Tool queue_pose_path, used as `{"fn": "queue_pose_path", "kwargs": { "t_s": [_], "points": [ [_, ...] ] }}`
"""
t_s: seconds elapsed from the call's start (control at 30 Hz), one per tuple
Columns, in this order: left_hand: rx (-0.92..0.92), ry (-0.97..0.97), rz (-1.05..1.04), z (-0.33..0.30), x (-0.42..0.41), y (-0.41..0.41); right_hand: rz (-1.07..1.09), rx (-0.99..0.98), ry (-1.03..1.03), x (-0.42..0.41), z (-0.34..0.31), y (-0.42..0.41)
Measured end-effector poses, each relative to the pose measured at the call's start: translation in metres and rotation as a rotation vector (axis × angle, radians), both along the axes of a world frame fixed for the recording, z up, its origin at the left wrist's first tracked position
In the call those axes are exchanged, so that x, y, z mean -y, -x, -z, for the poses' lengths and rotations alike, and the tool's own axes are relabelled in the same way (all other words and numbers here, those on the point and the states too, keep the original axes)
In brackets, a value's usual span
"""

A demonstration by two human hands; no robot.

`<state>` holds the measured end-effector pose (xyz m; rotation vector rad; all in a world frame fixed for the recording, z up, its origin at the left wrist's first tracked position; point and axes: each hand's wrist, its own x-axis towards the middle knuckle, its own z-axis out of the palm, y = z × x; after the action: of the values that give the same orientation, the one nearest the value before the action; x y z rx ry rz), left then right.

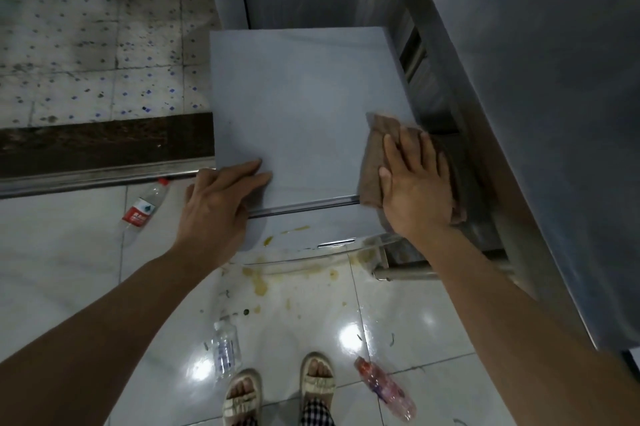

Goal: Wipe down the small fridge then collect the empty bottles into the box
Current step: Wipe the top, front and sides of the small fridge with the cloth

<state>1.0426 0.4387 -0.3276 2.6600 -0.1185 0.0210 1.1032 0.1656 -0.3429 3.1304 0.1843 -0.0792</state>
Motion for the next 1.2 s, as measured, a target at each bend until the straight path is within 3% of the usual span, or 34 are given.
{"fn": "queue_pose_path", "kwargs": {
  "t_s": [0.2, 0.3, 0.47, 0.6, 0.7, 0.87, 0.97, 1.1, 1.2],
  "points": [
    [-0.02, 0.128, 0.031, -0.003, -0.013, -0.001, -0.107, -0.036, -0.185, -0.101, 0.006, 0.07],
    [-0.002, 0.111, -0.018, -0.009, -0.02, 0.008, -0.219, -0.04, -0.118, -0.085, 0.004, 0.067],
    [-0.012, 0.162, -0.007, -0.003, -0.033, 0.022, 0.035, -0.009, -0.028, -0.024, 0.001, 0.039],
    [-0.012, 0.239, 0.007, 0.003, -0.039, 0.021, 0.086, 0.004, -0.018, -0.071, 0.003, 0.054],
    [-0.037, 0.253, 0.032, 0.007, -0.046, 0.023, -0.001, 0.012, -0.064, -0.117, 0.001, 0.074],
    [-0.118, 0.331, -0.243, 0.014, -0.062, 0.037, -0.144, -0.044, -0.079, -0.167, 0.003, 0.083],
    [-0.147, 0.338, -0.271, 0.013, -0.067, 0.042, -0.26, -0.042, -0.099, -0.191, 0.001, 0.092],
    [-0.109, 0.346, -0.228, 0.005, -0.058, 0.041, -0.518, 0.026, 0.014, -0.17, 0.004, 0.092],
    [-0.09, 0.324, -0.201, 0.006, -0.05, 0.042, -0.527, 0.07, 0.03, -0.131, 0.005, 0.088]
  ]
}}
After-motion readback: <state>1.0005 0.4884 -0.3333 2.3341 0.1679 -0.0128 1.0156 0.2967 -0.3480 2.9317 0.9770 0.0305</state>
